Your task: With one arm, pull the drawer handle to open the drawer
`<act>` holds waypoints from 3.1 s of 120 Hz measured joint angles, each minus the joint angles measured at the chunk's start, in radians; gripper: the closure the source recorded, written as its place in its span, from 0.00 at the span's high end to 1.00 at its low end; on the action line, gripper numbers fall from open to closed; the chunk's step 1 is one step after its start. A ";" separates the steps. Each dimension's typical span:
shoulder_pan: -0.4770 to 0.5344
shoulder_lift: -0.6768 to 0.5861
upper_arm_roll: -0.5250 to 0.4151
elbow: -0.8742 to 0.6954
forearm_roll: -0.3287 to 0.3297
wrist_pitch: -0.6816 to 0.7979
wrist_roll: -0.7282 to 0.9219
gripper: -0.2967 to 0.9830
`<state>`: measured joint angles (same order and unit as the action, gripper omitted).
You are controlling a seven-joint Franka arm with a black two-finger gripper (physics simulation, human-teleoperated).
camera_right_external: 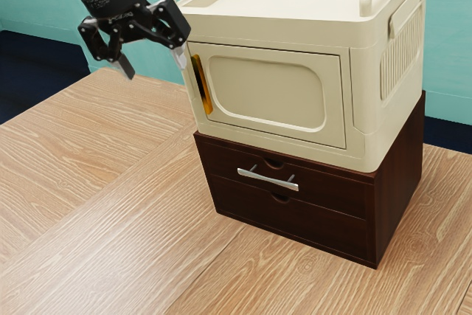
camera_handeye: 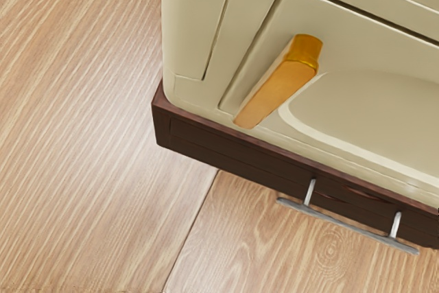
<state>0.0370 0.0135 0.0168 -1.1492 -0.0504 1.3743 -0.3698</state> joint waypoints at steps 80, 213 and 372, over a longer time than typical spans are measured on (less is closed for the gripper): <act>-0.040 -0.150 -0.060 -0.579 -0.043 0.446 -0.770 0.77; -0.039 -0.161 -0.135 -0.807 -0.053 0.779 -1.120 0.55; -0.039 -0.196 -0.136 -0.887 -0.055 0.845 -1.189 0.24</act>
<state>-0.0023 -0.1822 -0.1196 -2.0357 -0.1057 2.2189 -1.5590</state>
